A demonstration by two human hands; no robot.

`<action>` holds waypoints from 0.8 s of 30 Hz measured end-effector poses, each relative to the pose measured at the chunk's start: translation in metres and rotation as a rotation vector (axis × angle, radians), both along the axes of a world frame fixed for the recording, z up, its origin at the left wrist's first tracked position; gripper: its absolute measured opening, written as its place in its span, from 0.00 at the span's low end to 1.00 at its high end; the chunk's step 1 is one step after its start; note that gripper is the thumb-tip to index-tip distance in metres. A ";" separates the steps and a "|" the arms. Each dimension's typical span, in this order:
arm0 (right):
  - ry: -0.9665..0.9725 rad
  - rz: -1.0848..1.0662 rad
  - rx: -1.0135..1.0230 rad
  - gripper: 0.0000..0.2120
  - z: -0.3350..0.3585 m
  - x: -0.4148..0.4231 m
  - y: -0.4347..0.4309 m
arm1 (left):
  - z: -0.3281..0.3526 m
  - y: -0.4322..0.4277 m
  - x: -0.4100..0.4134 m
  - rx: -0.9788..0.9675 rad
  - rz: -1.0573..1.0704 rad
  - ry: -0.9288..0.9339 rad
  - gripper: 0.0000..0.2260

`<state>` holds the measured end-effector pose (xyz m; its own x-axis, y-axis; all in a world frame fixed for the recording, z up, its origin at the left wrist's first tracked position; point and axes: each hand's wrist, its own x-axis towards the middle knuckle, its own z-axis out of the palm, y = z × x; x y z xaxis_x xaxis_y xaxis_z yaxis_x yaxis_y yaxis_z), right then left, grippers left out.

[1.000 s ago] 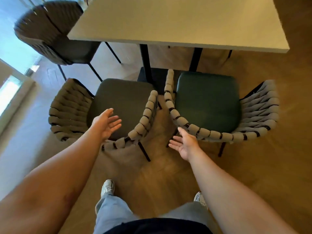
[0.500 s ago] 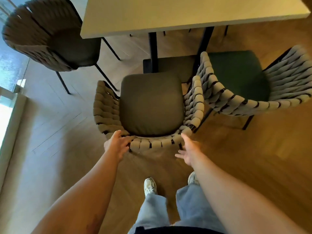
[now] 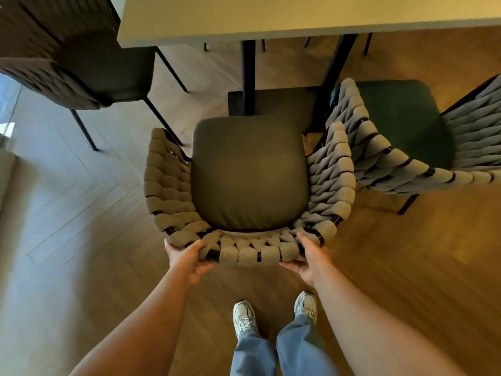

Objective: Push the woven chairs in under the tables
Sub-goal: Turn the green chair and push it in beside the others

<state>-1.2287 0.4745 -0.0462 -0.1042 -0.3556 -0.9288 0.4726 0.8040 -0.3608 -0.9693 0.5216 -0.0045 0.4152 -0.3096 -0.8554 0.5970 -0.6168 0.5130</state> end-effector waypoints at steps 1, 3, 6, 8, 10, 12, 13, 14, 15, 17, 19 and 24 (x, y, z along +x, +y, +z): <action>-0.011 0.001 0.004 0.22 -0.003 0.001 -0.001 | -0.002 -0.002 0.003 0.000 -0.004 0.000 0.45; -0.035 0.014 0.017 0.21 -0.007 0.005 -0.003 | -0.005 -0.006 0.009 -0.001 -0.014 -0.003 0.44; -0.034 0.053 0.011 0.19 -0.013 0.012 -0.015 | -0.004 -0.015 0.016 -0.021 -0.021 -0.003 0.44; -0.024 0.063 0.003 0.20 -0.016 0.016 -0.025 | -0.006 -0.025 0.021 -0.027 -0.024 0.005 0.44; -0.015 0.072 0.006 0.20 -0.016 0.021 -0.039 | -0.008 -0.037 0.026 -0.025 0.002 0.028 0.44; -0.003 0.077 -0.013 0.20 -0.018 0.024 -0.055 | -0.013 -0.049 0.030 -0.039 -0.001 0.038 0.43; -0.003 0.077 -0.026 0.20 -0.020 0.025 -0.064 | -0.015 -0.057 0.033 -0.048 -0.003 0.043 0.43; -0.008 0.081 -0.036 0.20 -0.020 0.027 -0.072 | -0.016 -0.064 0.035 -0.049 -0.007 0.044 0.43; -0.014 0.090 -0.042 0.20 -0.020 0.028 -0.080 | -0.018 -0.071 0.037 -0.051 -0.007 0.042 0.42; -0.030 0.104 -0.044 0.19 -0.018 0.031 -0.093 | -0.020 -0.085 0.042 -0.060 -0.001 0.052 0.42; -0.039 0.097 -0.053 0.18 -0.017 0.033 -0.105 | -0.021 -0.098 0.045 -0.070 0.009 0.059 0.42; -0.043 0.077 -0.069 0.20 -0.019 0.035 -0.136 | -0.023 -0.130 0.048 -0.077 0.002 0.037 0.41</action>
